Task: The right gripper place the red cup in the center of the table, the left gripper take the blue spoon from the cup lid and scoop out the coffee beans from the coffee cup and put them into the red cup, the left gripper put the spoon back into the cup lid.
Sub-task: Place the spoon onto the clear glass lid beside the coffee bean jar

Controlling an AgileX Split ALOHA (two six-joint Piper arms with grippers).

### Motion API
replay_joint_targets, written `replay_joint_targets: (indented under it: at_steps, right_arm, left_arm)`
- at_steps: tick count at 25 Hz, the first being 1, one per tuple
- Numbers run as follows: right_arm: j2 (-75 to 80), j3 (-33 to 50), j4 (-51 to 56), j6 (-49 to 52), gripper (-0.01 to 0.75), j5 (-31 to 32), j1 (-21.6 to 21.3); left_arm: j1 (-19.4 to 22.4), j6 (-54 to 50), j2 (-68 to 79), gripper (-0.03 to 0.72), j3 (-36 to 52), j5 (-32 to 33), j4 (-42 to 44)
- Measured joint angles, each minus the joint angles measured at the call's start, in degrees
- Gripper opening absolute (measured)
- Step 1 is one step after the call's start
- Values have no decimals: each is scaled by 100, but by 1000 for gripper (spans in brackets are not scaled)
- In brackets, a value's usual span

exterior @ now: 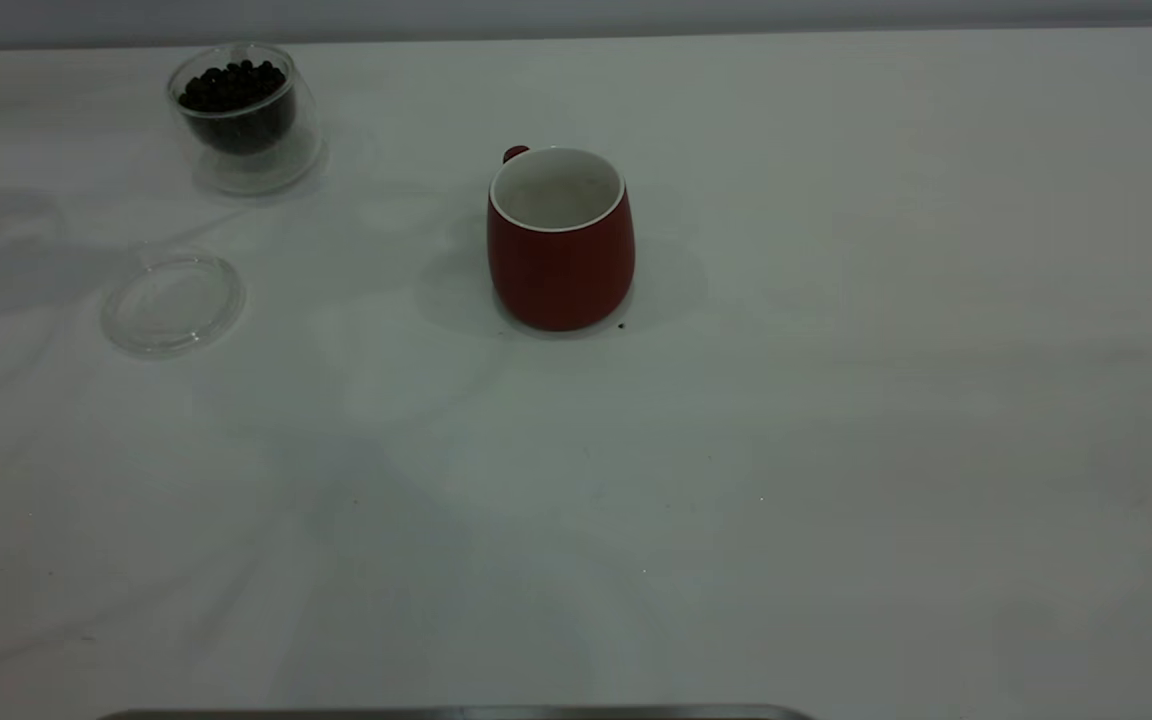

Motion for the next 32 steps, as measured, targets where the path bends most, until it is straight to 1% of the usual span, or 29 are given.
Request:
replay_joint_targets:
  at_steps: [5,10,17,22,28,32]
  right_arm:
    - [0,0,0,0,590,0,0]
    - [0,0,0,0,590,0,0]
    - [0,0,0,0,590,0,0]
    - [0,0,0,0,590,0,0]
    - [0,0,0,0,590,0,0]
    - [0,0,0,0,590,0,0]
  left_arm:
    - [329,515,15,126,806,0,82]
    - [600,797,450,126,1246,-11,84]
    - [675,1094,1094,126,1268,-49,78]
    - [728,1222,1225,126,1244,-171,84]
    - [1164,982,1254,126,1094,-211,259]
    - [1257,964,1301,126,1088,-222,331]
